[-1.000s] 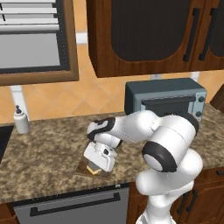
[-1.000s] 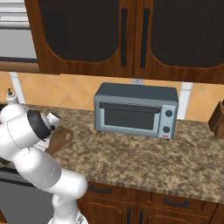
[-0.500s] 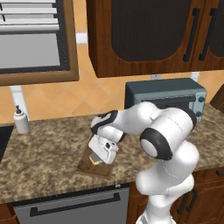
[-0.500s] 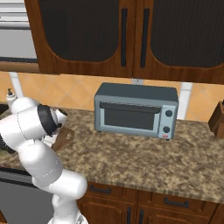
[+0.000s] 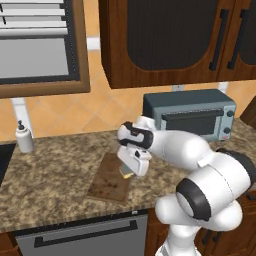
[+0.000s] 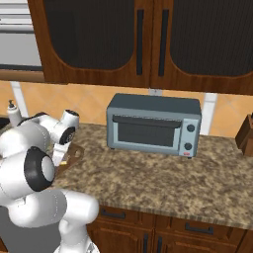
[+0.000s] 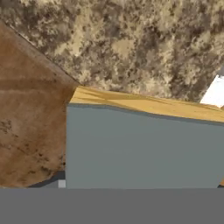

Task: Pick up the sponge from the counter and clean the cutting board by briefly scrubbing or pressing down on the cutting board. Once finished, release the sponge.

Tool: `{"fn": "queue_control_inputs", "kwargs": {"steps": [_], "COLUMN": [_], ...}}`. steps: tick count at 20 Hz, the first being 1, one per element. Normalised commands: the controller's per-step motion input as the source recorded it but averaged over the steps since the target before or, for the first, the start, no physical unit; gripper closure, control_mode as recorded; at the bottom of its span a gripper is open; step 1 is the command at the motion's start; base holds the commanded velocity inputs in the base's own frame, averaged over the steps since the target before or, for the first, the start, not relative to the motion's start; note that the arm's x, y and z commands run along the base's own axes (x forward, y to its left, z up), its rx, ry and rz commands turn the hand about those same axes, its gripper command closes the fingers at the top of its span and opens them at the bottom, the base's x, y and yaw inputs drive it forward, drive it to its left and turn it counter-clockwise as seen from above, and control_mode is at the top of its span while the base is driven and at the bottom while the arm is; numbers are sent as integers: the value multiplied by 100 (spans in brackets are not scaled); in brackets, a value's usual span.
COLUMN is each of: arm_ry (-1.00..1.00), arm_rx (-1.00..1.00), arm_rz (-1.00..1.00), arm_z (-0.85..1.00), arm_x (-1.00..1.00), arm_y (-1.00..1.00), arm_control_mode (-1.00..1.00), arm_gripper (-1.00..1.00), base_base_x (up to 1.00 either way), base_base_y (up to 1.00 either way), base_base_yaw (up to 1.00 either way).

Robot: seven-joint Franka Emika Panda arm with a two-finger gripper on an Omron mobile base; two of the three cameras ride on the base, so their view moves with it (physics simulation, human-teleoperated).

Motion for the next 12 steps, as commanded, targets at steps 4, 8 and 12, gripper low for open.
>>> {"fn": "queue_control_inputs", "kwargs": {"steps": [4, 8, 12], "arm_ry": [6, -4, -6], "arm_rx": [-20, -6, 0], "arm_rz": [-2, -1, 0], "arm_z": [-1, -1, -7], "arm_x": [0, -1, 6], "arm_y": [-96, -100, -100], "arm_control_mode": [-100, -100, -100], "arm_gripper": [100, 100, 100], "base_base_x": [0, 0, 0], "base_base_y": [0, 0, 0], "base_base_yaw": [0, 0, 0]}}
